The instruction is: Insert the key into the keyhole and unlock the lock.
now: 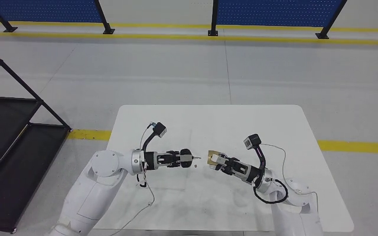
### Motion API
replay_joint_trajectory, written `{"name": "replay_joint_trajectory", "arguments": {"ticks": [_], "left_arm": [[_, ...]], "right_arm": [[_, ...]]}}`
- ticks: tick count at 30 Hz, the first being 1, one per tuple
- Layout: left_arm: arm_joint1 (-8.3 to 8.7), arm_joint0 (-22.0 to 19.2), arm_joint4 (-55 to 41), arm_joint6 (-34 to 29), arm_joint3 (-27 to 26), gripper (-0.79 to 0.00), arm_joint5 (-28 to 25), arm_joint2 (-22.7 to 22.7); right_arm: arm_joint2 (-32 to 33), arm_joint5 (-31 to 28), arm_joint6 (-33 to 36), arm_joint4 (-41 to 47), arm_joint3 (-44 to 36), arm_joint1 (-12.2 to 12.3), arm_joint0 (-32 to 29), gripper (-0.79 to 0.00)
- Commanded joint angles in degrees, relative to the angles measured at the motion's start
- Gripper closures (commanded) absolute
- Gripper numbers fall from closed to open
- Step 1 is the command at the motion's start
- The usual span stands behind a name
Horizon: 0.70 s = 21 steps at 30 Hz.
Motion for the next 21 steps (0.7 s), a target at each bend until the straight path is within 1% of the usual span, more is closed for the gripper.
{"name": "replay_joint_trajectory", "arguments": {"ticks": [1, 11, 21], "left_arm": [[0.06, -0.4, -0.2, -0.3, 0.5, 0.000, 0.0, 0.1], [0.09, -2.9, -1.4, -1.0, 2.9, 0.000, 0.1, 2.2], [0.10, -4.6, -1.0, -0.2, 4.2, 0.000, 0.2, 4.1]], "right_arm": [[0.0, 0.0, 0.0, 0.0, 0.0, 0.0, 0.0, 0.000], [0.0, 0.0, 0.0, 0.0, 0.0, 0.0, 0.0, 0.000], [0.0, 0.0, 0.0, 0.0, 0.0, 0.0, 0.0, 0.000]]}}
